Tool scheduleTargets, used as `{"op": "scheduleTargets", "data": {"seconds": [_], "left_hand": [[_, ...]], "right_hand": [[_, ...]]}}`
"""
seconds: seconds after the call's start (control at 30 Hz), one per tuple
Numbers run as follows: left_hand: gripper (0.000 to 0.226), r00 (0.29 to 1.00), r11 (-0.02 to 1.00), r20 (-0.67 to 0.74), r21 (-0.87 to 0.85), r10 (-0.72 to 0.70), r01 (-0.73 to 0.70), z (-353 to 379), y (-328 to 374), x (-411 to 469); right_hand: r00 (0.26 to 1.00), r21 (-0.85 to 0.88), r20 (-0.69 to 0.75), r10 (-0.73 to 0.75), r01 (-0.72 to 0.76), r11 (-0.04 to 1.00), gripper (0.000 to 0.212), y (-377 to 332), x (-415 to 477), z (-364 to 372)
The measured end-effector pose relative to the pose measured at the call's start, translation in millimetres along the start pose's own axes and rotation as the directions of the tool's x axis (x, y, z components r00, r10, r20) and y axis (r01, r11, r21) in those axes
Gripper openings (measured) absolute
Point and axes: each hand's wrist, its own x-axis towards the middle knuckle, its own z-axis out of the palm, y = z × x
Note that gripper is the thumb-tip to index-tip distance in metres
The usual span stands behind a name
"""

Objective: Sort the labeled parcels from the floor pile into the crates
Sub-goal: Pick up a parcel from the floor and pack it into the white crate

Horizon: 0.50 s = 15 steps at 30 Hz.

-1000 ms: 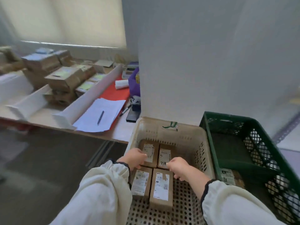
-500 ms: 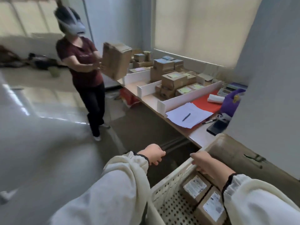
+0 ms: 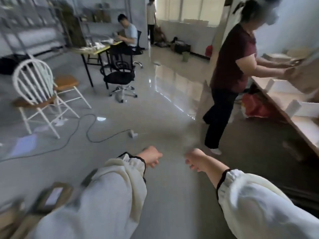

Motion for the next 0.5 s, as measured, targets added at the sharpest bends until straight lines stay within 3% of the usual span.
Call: {"op": "scheduleTargets", "data": {"seconds": [0.17,0.3,0.4,0.5], "left_hand": [[0.030,0.964,0.960,-0.116,-0.174,-0.240,0.219,-96,-158,-24],[0.019,0.858,0.900,-0.302,-0.275,-0.416,0.339,-144,-263,-57],[0.018,0.816,0.846,-0.295,-0.376,-0.497,0.379,-155,-314,-73],[0.023,0.749,0.715,-0.256,-0.586,-0.611,0.383,-158,-361,-75]], "right_hand": [[0.964,-0.165,0.229,-0.135,0.175,0.971,0.014,-112,6,147],[0.899,-0.277,0.403,-0.169,0.296,0.914,0.015,-172,0,256],[0.845,-0.352,0.513,-0.152,0.368,0.861,0.011,-197,-1,316],[0.802,-0.430,0.586,-0.115,0.429,0.794,0.012,-213,11,361]]}}
